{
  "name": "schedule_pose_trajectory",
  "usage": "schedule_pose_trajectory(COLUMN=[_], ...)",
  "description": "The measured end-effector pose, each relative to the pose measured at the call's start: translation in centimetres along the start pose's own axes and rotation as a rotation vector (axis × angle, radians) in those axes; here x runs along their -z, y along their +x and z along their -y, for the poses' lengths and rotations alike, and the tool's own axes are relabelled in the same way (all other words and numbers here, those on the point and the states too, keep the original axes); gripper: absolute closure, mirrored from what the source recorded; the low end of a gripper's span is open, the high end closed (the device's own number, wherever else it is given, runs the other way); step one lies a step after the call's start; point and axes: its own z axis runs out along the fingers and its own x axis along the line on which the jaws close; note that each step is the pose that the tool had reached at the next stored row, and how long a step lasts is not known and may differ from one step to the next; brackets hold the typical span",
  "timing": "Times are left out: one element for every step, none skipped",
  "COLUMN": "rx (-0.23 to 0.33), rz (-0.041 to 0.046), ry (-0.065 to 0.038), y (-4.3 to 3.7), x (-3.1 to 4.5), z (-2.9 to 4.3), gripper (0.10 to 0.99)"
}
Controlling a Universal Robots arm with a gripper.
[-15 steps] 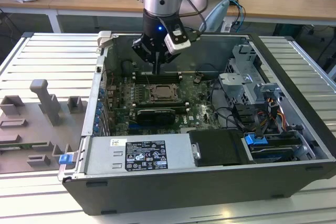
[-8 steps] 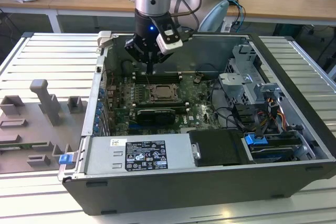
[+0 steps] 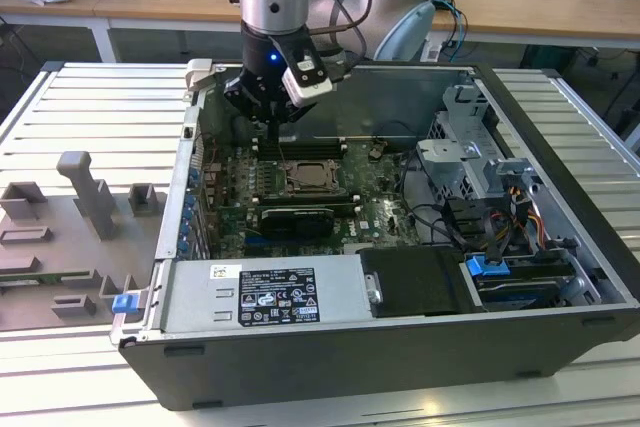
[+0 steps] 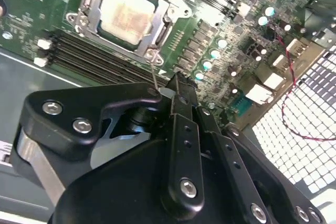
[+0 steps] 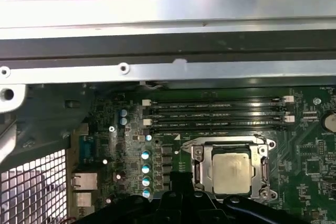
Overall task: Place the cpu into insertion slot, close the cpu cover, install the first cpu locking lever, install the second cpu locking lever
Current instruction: 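Install the first cpu locking lever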
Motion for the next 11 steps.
schedule_pose_trajectory(rx=[0.008,0.016,0.033,0.046,0.05,0.053,0.055,0.057,0.058,0.06,0.062], rz=[-0.0003,-0.0007,-0.0014,-0.0019,-0.0023,-0.0023,-0.0024,-0.0025,-0.0026,-0.0026,-0.0027], ry=[0.0,-0.001,-0.003,-0.005,-0.006,-0.006,-0.006,-0.006,-0.006,-0.006,-0.006], y=[0.03,0.07,0.15,0.21,0.31,0.58,0.8,1.12,1.23,1.25,1.26], x=[-0.05,-0.13,-0.31,-0.45,-0.5,-0.54,-0.55,-0.58,-0.6,-0.63,-0.65], z=[0.0,0.01,0.02,0.02,0.03,-0.03,-0.11,-0.19,-0.36,-0.74,-1.13], gripper=[0.984,0.984,0.984,0.984,0.984,0.984,0.984,0.984,0.984,0.984,0.984])
